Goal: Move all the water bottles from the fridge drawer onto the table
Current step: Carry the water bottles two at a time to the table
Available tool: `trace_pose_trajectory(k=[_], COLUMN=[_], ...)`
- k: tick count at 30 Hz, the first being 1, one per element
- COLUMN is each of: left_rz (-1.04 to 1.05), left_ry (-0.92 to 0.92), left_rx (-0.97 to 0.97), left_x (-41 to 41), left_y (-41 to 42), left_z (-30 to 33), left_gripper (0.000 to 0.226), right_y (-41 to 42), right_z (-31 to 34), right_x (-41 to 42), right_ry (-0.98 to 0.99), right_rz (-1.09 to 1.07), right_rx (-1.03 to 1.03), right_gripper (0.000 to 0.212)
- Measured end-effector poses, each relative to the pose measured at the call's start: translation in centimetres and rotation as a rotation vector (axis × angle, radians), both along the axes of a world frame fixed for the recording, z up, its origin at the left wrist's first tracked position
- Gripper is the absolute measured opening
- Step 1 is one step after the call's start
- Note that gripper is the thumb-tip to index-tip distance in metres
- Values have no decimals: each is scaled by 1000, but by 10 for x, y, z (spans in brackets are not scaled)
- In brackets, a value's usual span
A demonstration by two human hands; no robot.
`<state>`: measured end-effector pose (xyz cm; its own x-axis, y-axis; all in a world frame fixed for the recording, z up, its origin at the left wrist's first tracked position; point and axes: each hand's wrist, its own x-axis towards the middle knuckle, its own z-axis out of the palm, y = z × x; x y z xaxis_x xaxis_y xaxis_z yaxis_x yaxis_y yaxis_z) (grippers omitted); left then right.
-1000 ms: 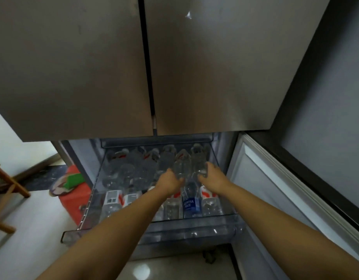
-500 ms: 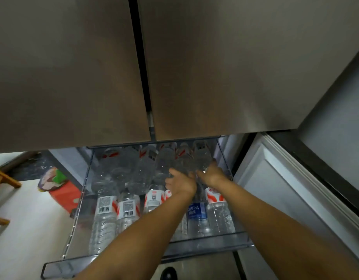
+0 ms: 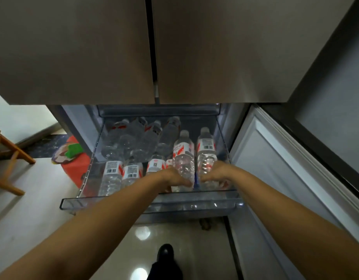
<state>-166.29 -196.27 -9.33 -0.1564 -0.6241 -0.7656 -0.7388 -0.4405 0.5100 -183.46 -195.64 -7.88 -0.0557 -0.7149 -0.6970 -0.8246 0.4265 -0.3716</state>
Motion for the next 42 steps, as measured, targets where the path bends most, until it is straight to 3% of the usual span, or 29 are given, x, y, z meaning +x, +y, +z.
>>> trace_pose_trajectory(k=[3,6,10,15,17,20,27,29,32,34,38,42], left_rz=[-124,-56,237,268,284,324,414,437,448,422,380,260], left_ry=[64,49,102,-31,-19,147,639,749,863,894,919,922], left_rx=[81,35,-73,-243,-267,-221,51,133,190,191,133,-81], left_x=[9,5,-9,-29,-30,-21,4,7,8,8,4,-7], left_y=[6,0,-20,-19,-18,-26,-29,-30,-19,-6,26,56], left_z=[0,9,15,-1,-6,-5,30,41,58,66,79,78], left_gripper=[85,76,74,77,80,63,44,47,53,56,53,42], right_y=[8,9,-3,-21,-22,-25,-17,-13,2,15,49,82], right_z=[-10,-7,-2,-20,-22,-18,23,38,54,58,65,59], right_x=[-2,-3,0,14,16,13,-6,-12,-19,-22,-18,-17], right_ry=[32,-7,-159,-87,-57,-150,-725,-892,-1016,-1082,-1181,-1089], right_rz=[139,163,-128,-392,-403,-401,-545,-564,-589,-604,-605,-600], right_rx=[11,2,-139,-198,-208,-246,-130,-83,-87,-104,-135,-365], right_gripper=[89,80,54,90,92,76,52,43,45,41,54,66])
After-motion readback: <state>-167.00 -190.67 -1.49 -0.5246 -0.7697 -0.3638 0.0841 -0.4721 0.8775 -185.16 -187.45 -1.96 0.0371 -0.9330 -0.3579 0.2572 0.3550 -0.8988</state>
